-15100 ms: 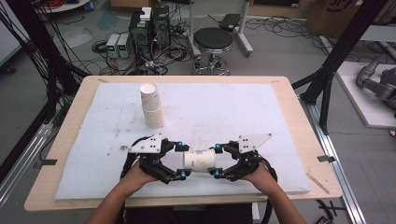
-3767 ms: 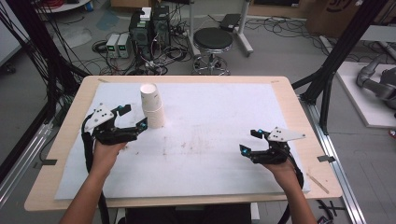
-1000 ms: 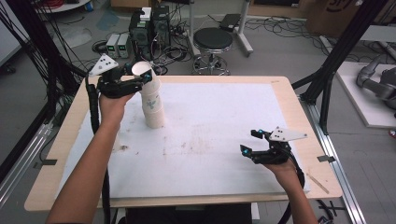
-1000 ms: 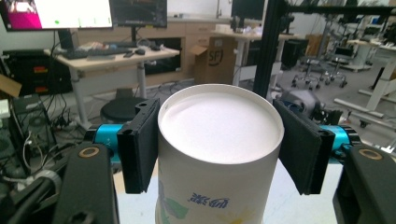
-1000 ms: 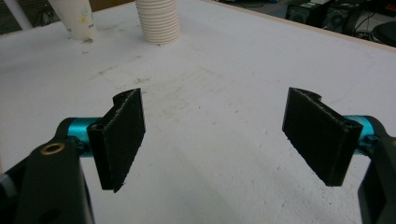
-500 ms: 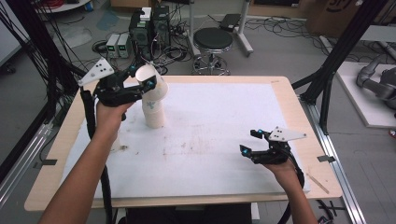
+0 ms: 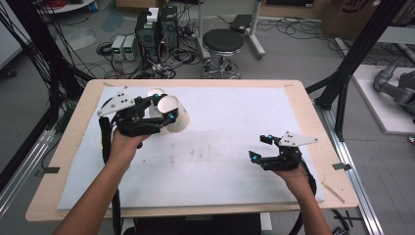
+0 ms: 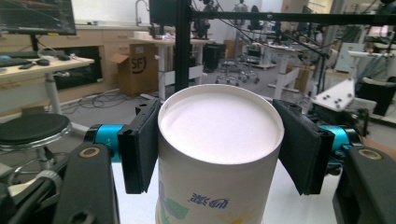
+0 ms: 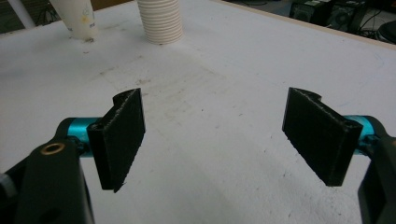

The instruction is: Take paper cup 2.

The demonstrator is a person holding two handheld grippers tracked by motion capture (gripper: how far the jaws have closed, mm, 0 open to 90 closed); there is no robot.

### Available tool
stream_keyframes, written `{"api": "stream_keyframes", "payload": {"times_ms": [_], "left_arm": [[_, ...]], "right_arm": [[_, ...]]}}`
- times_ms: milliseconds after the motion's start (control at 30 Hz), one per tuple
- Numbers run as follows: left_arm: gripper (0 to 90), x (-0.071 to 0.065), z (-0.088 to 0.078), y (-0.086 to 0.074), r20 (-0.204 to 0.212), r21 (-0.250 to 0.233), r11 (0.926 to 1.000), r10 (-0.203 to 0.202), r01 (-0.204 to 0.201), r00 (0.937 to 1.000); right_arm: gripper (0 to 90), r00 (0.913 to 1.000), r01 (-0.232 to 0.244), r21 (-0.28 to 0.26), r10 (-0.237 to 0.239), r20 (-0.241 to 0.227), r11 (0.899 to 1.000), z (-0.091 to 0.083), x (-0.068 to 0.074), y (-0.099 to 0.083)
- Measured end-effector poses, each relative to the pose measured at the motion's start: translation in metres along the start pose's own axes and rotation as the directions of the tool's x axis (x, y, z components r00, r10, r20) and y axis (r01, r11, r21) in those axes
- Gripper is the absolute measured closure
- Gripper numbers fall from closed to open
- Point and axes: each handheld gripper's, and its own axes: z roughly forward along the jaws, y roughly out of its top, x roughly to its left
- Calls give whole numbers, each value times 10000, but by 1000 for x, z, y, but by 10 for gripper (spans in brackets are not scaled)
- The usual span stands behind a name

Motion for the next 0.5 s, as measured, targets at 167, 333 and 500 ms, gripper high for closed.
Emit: {"api": "stream_keyframes", "payload": {"times_ms": [167, 333, 500], "left_arm": [[355, -3, 4, -10, 178, 122, 9999, -34, 32, 9998], [355, -4, 6, -16, 190, 202, 9997, -123, 119, 9997], [355, -6, 7, -17, 234, 223, 9996, -163, 158, 9996]], "right_arm": [[219, 10000, -13, 77, 14, -44, 10000, 3, 0, 0], [219, 10000, -8, 60, 8, -54, 10000, 3, 1, 0], [219, 10000, -24, -15, 24, -34, 10000, 2, 0, 1]]}}
